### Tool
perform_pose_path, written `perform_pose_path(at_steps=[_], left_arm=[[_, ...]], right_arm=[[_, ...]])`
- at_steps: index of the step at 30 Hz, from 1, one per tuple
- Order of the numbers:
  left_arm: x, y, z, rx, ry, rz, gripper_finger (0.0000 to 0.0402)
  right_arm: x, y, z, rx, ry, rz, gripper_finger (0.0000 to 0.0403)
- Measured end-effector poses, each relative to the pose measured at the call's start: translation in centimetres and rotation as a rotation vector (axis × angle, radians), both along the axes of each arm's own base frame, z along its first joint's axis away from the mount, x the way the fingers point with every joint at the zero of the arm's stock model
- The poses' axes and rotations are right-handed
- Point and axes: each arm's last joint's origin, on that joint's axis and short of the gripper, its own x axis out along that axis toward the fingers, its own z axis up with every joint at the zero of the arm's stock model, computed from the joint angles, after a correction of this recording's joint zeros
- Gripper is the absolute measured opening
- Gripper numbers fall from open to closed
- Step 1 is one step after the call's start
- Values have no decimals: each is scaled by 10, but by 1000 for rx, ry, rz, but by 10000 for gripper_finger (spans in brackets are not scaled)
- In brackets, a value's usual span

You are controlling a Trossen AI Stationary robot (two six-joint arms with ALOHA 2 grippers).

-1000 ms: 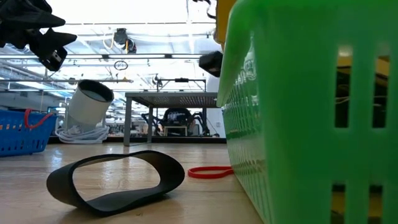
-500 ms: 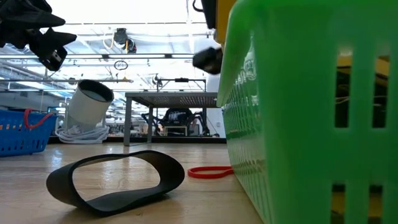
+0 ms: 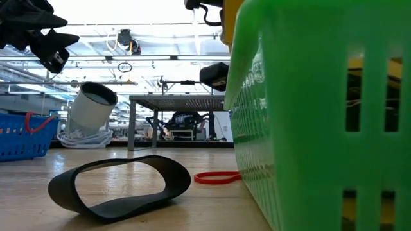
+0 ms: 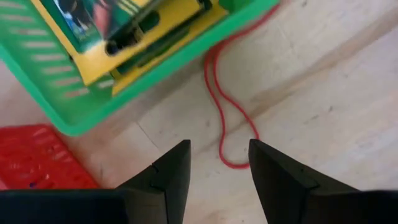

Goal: Pick & Place Office Desk Supplies
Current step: Put the red rubber band into the blue bin

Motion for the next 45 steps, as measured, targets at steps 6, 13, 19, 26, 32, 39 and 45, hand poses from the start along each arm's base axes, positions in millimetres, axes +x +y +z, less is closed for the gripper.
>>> perform_pose_path(at_steps=[6,13,19,26,32,39,45], left_arm=[[0,0,0,0,0,0,154],[0,0,0,0,0,0,154],[0,0,0,0,0,0,154],[0,0,0,0,0,0,154],[0,0,0,0,0,0,154],[0,0,0,0,0,0,154],[0,0,0,0,0,0,154]], right_arm=[[8,0,-12,-57,-47,7,159],[9,-2,-11,-120,-73,-22,160],[7,0,-11,-14,-13,-62,202],[7,0,-11,-17,-21,-33,260],[2,-1,-29,-19,-19,-31,285],[1,-2,-38,-20,-52,-9,284],[-2,-3,-43,-24,-57,22,275]])
